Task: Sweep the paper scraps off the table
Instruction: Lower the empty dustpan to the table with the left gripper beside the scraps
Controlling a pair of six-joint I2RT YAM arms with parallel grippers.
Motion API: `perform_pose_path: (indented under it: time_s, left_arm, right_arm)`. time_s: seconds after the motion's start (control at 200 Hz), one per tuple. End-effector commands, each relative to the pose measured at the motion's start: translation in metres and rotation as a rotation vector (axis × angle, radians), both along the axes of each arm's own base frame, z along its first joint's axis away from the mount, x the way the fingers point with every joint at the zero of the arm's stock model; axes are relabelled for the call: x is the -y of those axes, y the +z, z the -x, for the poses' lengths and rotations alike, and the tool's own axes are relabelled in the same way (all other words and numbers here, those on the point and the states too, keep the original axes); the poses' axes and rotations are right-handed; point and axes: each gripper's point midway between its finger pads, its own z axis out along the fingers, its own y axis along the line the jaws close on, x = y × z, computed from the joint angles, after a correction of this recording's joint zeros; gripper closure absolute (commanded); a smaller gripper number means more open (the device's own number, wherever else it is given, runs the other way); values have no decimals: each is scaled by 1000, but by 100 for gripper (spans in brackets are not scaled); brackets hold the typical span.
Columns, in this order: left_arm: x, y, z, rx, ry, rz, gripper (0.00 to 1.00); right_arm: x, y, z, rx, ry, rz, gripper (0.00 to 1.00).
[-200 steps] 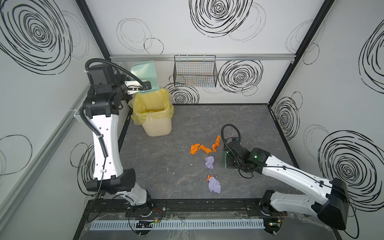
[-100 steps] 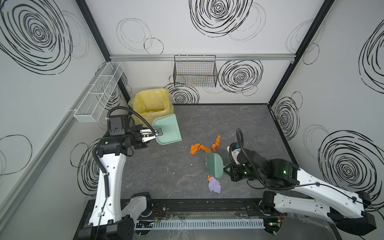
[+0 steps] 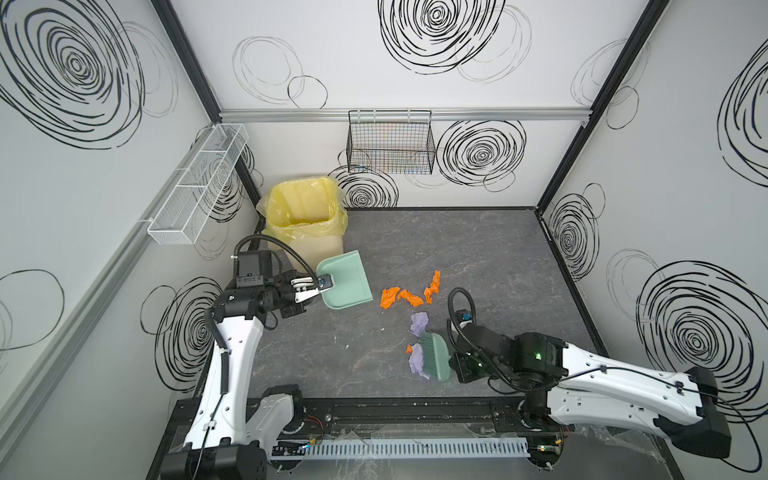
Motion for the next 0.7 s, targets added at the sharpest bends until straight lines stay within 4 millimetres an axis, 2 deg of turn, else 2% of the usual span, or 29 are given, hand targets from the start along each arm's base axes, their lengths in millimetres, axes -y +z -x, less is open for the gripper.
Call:
perform_pose_path:
  time_s: [0.0, 0.26, 0.42, 0.515, 0.61, 0.69]
  left_arm:
    - [6, -5, 2, 13, -9, 35, 100]
    - [11, -54, 22, -96, -24, 39, 100]
    - [22, -85, 37, -159, -61, 26, 100]
    - [23, -103, 38, -171, -66, -20, 100]
    - [24, -114, 35, -184, -76, -44, 100]
    - [25, -120, 28, -197, -85, -62, 100]
  right_arm:
    - [-7, 10, -31, 104, -59, -32, 100]
    - [-6, 42, -80, 213, -127, -121, 100]
    - [-23, 64, -81, 221, -61, -211, 100]
    - [-25, 86, -79, 241, -35, -247, 100]
    - [-17, 115, -81, 298, -39, -246, 100]
    - [3, 136, -95, 367, -114, -175, 100]
